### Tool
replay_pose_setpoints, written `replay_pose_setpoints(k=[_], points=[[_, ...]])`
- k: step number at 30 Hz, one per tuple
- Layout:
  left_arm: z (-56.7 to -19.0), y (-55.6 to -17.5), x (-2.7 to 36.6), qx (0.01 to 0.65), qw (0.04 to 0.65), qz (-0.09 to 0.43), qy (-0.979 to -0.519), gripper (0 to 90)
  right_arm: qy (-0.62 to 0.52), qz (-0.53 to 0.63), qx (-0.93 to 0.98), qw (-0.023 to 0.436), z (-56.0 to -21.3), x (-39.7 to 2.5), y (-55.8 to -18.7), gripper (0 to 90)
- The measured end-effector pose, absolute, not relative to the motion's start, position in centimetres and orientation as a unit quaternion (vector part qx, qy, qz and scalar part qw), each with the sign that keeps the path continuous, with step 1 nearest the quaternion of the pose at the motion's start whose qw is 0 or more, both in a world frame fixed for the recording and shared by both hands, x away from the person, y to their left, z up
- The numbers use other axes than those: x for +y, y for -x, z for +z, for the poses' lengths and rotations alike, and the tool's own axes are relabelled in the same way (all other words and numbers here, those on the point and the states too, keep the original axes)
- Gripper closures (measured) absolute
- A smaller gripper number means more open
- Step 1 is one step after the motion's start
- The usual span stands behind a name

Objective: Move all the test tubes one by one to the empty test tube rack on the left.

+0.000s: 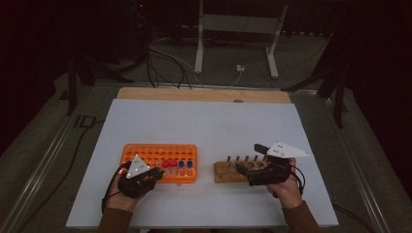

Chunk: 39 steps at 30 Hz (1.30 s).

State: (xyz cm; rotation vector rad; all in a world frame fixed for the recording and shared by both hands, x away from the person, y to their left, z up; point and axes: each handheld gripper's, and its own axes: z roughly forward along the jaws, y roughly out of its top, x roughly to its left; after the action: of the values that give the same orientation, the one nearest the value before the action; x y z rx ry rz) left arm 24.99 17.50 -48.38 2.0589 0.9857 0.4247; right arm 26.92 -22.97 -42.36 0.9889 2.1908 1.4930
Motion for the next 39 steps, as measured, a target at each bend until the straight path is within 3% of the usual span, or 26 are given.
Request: replay_pose_setpoints(k=[13,22,28,32,36,39], points=[[-48.3,-24.9,17.5,0.389,0.397,0.170,-0.814,75.6,-0.339,0.520,0.769,0.155,-42.5,-22.7,-26.8,0.2],[-48.1,-24.7,18.0,0.387,0.421,0.164,-0.804,58.1,-0.339,0.518,0.770,0.152,-42.7,-22.8,-26.9,2.0],[-47.7,-24.6,18.4,0.390,0.443,0.184,-0.786,55.9,-0.338,0.520,0.770,0.150,-42.7,-22.9,-26.9,2.1],[-47.6,-24.8,18.5,0.388,0.451,0.199,-0.779,61.2,-0.336,0.520,0.771,0.150,-42.7,-22.8,-26.9,2.1],[-47.6,-24.7,18.4,0.380,0.447,0.194,-0.786,75.5,-0.336,0.520,0.771,0.149,-42.8,-22.7,-26.9,2.1],[-47.5,-24.7,18.1,0.376,0.435,0.191,-0.795,77.2,-0.336,0.521,0.771,0.150,-42.7,-22.7,-26.9,2.1]])
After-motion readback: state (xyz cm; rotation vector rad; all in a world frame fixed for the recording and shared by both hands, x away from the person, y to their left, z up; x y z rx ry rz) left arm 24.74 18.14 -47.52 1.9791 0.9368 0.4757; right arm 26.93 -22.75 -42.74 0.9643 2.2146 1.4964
